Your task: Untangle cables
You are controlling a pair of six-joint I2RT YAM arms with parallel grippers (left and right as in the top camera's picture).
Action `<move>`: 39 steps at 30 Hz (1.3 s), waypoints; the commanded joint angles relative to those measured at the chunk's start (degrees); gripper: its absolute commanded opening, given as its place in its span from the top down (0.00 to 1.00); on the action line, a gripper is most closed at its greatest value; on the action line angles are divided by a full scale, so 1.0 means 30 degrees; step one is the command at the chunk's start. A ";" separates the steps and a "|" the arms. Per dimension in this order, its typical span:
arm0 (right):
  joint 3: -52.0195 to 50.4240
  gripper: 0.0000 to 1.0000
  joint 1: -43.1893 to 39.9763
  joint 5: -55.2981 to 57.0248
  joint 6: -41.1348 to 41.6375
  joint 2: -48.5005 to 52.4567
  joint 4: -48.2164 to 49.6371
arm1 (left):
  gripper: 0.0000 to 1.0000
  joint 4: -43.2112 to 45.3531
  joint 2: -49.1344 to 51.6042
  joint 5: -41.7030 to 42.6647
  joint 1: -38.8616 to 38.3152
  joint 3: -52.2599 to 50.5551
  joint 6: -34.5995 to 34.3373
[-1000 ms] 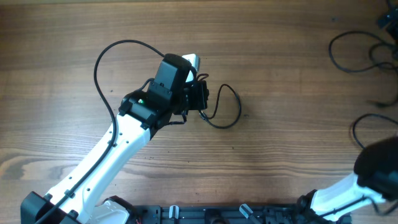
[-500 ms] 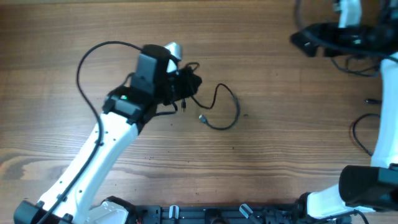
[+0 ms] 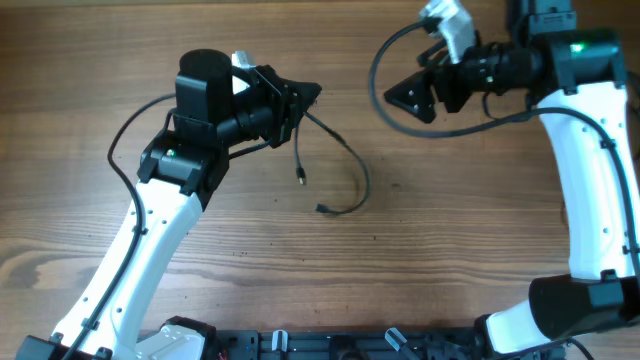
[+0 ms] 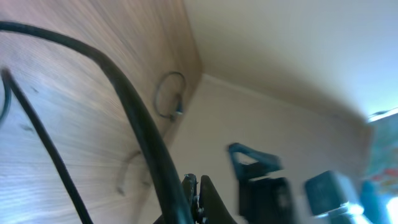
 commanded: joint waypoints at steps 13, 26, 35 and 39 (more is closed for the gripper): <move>-0.0372 0.37 0.5107 -0.3504 -0.4459 0.0801 0.1333 | 0.96 0.2091 -0.0379 0.0605 0.1049 0.0415 -0.8000; -0.0350 0.96 0.5333 0.4583 0.7497 0.1501 0.4386 | 0.42 -0.0219 -0.0372 -0.0838 0.1049 0.0408 -0.5129; 0.0627 0.96 0.2448 1.0593 1.3923 0.1450 0.7577 | 0.10 -0.4255 -0.0372 -0.1428 0.1049 0.0408 1.1089; 0.1683 0.96 -0.0299 1.3493 1.4396 0.1457 1.2619 | 0.12 -0.5238 -0.0350 -0.1501 0.1035 0.0408 1.2757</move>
